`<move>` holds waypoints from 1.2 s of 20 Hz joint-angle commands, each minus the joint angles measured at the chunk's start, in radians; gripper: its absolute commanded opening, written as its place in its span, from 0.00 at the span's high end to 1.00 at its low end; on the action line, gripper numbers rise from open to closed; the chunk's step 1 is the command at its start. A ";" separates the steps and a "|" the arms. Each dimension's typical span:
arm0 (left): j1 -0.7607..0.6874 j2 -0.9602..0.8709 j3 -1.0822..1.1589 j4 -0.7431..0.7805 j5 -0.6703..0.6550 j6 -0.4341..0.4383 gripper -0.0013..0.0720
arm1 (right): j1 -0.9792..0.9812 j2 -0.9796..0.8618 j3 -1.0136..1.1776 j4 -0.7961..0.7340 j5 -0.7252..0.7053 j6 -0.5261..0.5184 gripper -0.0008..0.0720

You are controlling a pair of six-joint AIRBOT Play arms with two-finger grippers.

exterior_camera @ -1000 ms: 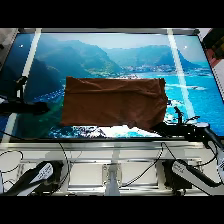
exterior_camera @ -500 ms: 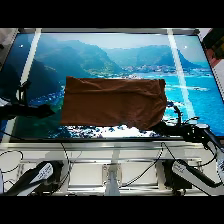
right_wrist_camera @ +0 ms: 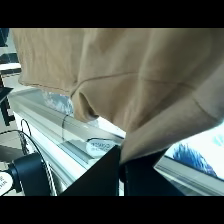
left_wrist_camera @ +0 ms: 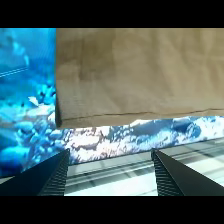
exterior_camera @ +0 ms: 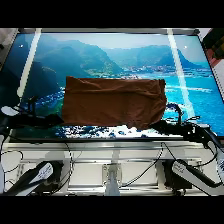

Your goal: Fold the clothes and pants, and hang the long-sleeved shirts on hangers.

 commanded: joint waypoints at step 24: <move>0.001 -0.077 -0.134 -0.196 0.282 -0.201 0.35 | 0.001 0.000 0.011 0.013 -0.009 -0.031 0.96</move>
